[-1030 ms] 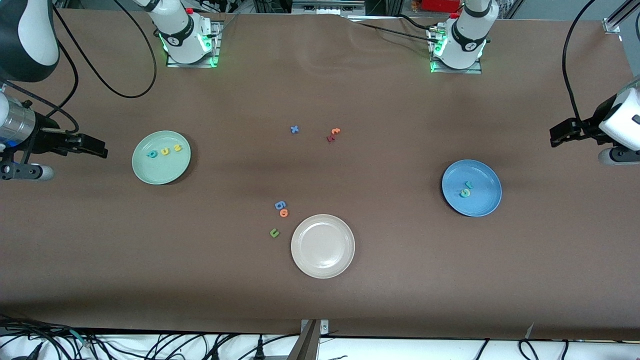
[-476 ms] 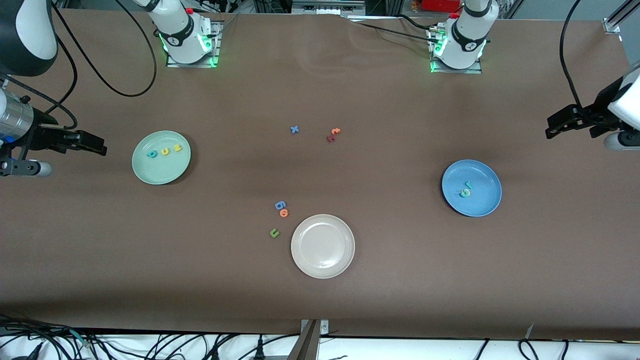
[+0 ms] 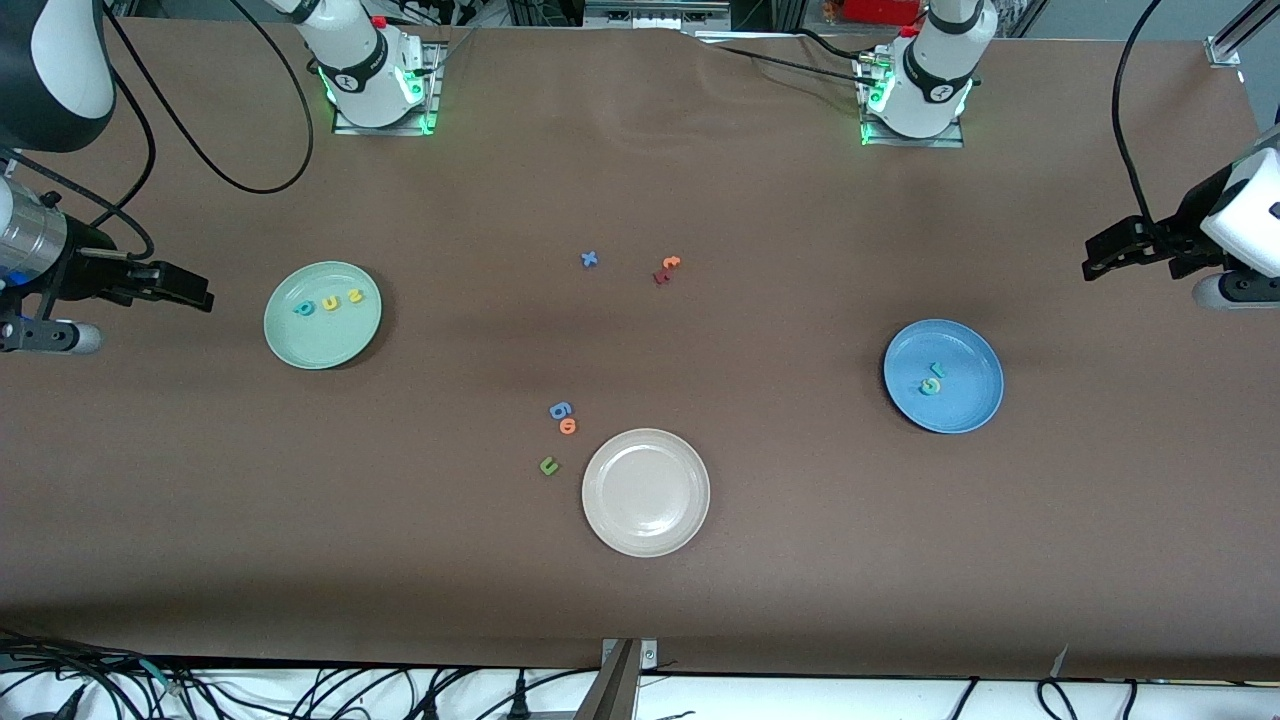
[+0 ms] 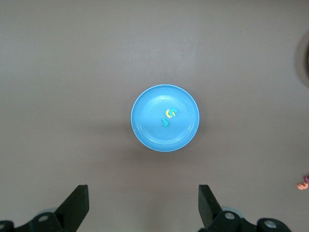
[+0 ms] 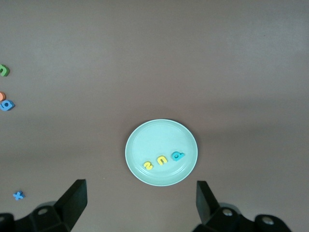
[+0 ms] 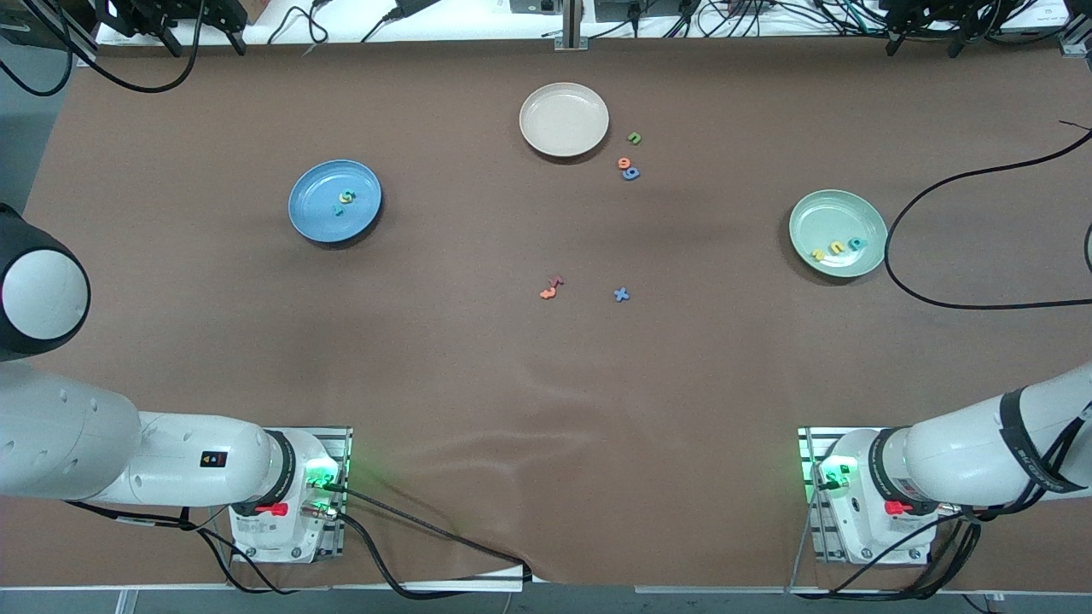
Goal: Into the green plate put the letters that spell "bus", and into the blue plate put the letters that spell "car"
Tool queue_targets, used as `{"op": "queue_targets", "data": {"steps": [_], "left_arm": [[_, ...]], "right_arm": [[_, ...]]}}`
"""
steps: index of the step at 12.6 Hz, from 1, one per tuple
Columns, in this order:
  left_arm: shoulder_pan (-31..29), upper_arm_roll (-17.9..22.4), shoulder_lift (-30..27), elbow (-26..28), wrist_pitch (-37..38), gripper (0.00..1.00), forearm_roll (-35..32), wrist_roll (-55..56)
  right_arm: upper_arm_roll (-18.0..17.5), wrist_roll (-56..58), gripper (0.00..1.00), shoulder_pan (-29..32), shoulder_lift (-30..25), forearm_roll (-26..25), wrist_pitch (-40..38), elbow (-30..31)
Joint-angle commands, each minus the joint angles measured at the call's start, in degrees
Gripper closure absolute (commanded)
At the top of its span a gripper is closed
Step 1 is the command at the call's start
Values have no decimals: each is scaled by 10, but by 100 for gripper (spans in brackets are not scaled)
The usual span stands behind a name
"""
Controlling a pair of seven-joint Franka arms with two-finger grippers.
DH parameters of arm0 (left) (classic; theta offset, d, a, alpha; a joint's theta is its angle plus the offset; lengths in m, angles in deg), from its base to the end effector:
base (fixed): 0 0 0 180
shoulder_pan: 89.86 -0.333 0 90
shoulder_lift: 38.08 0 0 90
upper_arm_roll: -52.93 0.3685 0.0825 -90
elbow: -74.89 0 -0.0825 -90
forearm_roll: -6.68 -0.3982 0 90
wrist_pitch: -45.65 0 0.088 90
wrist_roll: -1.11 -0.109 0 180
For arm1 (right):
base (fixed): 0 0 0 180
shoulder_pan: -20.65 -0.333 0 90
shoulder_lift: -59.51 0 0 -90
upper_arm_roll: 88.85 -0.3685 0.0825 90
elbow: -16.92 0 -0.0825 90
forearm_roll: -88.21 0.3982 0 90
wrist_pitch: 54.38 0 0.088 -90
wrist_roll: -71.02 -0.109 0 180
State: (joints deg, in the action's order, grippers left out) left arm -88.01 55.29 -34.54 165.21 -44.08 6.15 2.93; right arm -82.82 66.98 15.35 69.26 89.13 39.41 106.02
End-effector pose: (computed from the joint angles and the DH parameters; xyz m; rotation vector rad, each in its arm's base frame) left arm 0.5878 0.0054 0.6362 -3.1263 -0.0631 0.1124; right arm 0.6277 -0.0009 0.5866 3.1314 -0.1320 -0.1369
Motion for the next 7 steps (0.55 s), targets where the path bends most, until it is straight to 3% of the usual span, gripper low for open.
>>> {"op": "queue_targets", "data": {"steps": [1, 7], "left_arm": [[2, 5, -2, 3, 2, 0, 17, -12], [2, 4, -2, 2, 1, 0, 18, -12]], "right_arm": [[-2, -14, 0, -1, -10, -8, -6, 0], [-2, -14, 0, -1, -9, -7, -11, 0]]}}
